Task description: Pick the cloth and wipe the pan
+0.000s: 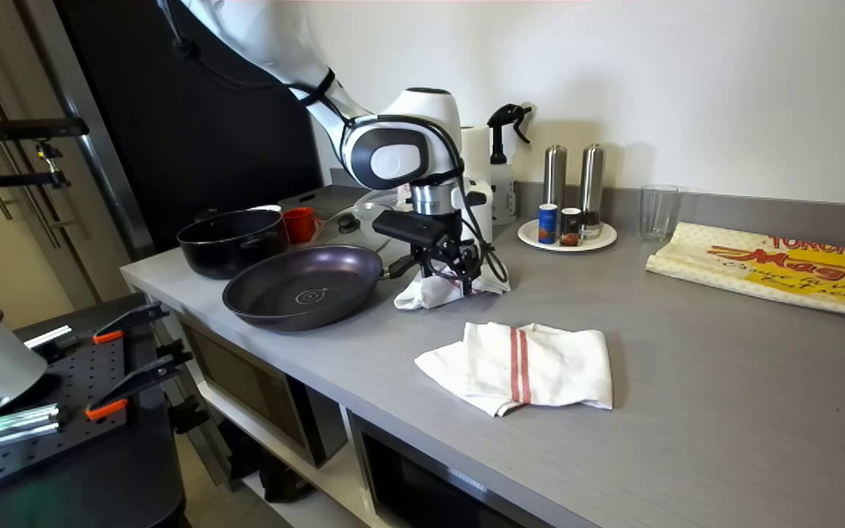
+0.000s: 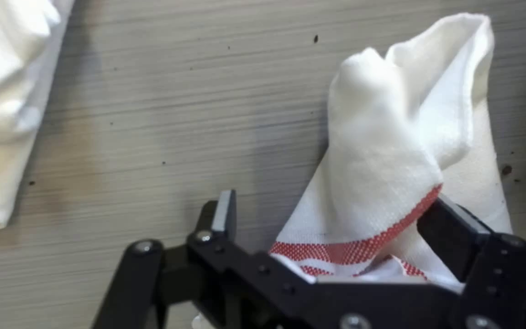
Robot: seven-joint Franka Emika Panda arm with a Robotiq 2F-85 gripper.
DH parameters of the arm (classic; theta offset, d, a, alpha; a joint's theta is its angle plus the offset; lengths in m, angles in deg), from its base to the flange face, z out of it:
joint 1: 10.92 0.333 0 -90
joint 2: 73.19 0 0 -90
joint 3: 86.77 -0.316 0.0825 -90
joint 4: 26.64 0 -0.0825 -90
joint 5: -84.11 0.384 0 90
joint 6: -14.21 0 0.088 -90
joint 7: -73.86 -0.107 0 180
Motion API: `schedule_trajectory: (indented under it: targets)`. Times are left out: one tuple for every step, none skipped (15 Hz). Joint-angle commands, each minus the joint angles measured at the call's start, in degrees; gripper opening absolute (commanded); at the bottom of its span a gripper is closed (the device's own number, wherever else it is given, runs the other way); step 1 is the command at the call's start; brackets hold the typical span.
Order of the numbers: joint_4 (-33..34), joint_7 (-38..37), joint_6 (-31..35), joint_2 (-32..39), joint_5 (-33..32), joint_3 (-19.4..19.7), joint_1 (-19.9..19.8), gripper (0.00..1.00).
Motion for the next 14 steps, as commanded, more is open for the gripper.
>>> schedule_trajectory:
  targets:
    - [-13.37,0.08,6.05,-10.02,-1.15,1.38,0.43,1.00]
    - [-16.23,-0.21,7.49,-12.37,-1.41,1.81,0.57,1.00]
    - [-18.52,-0.40,8.52,-14.32,-1.60,2.15,0.67,1.00]
    - [-20.85,-0.13,9.57,-16.29,-1.70,2.21,0.58,1.00]
    - [-23.14,-0.15,10.49,-18.14,-1.86,2.38,0.72,1.00]
    - [-25.14,-0.31,10.69,-19.99,-1.98,2.52,0.97,1.00]
    - [-26.98,-0.54,10.89,-21.70,-1.79,2.51,1.10,1.00]
    - [-29.10,0.36,10.99,-23.52,-1.34,1.84,0.72,1.00]
    - [-22.94,0.11,9.20,-18.39,-0.61,2.01,0.50,1.00]
    - [-24.81,0.16,9.29,-20.04,-0.53,2.04,0.66,1.00]
    - [-26.14,0.28,9.42,-21.21,-0.44,2.06,0.76,1.00]
    - [-27.00,0.30,9.47,-21.99,-0.41,2.11,0.89,1.00]
    - [-27.40,0.31,9.53,-22.31,-0.40,2.13,0.95,1.00]
    - [-27.55,0.31,9.57,-22.41,-0.39,2.13,0.95,1.00]
